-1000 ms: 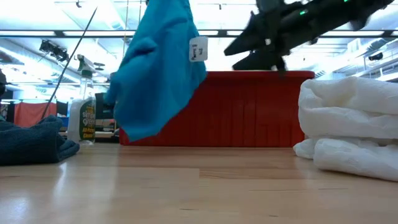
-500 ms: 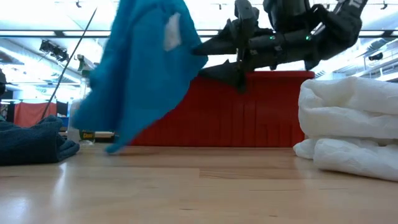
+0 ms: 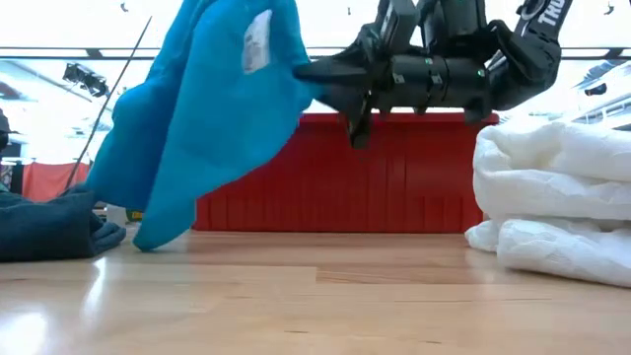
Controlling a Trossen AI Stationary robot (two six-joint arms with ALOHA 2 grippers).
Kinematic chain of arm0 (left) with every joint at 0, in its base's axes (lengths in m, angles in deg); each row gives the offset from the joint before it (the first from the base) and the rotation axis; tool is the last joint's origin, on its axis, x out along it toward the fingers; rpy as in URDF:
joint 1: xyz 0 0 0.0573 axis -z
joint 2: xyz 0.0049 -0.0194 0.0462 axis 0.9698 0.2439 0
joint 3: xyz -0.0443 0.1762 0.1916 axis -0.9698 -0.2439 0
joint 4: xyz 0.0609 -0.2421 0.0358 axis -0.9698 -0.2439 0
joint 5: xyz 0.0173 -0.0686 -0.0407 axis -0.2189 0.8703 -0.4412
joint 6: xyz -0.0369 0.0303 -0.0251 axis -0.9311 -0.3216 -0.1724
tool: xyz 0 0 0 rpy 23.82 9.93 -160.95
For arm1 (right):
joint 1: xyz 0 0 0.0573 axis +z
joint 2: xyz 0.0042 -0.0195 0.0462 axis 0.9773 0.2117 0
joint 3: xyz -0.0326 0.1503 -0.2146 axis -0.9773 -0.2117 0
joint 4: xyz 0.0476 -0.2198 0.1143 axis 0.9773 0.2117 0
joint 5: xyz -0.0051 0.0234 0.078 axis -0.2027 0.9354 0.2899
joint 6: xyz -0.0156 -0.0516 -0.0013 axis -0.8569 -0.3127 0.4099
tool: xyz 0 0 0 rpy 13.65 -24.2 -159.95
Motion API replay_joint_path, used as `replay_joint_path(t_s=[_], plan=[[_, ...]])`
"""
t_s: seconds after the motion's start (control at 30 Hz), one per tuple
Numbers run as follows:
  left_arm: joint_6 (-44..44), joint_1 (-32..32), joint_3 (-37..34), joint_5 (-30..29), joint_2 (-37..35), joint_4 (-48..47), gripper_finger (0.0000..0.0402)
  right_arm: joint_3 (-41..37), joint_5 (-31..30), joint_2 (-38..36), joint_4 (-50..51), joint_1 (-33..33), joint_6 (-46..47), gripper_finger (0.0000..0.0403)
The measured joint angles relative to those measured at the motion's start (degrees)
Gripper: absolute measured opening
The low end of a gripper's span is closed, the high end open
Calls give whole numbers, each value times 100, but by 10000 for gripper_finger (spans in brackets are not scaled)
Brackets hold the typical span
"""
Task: Fold laundry
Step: Fold the blue underwear
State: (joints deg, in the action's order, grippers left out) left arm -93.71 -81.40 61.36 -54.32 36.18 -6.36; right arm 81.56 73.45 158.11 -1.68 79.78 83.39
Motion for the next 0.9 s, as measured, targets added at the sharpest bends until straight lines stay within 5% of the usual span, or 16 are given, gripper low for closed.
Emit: replay_joint_path(t_s=[0.1, 0.3, 0.6, 0.77, 0.9], plan=[[-94, -19, 0, -757, 0, -94, 2, 77, 381, -85, -5, -62, -31, 25], [523, -160, 0, -1635, 2, -928, 7, 72, 374, -717, 1422, -66, -482, 17], [1082, -408, -4, -3132, 9, -608, 6, 604, -2117, -2688, 5213, 28, -2215, 17], [663, -509, -4, -3137, 7, -545, 6, 1134, -2276, -3338, 6196, 114, -2305, 17], [-126, -247, -529, -2654, 39, -566, 6, 1150, -2072, -3451, 7229, 396, -1385, 17]])
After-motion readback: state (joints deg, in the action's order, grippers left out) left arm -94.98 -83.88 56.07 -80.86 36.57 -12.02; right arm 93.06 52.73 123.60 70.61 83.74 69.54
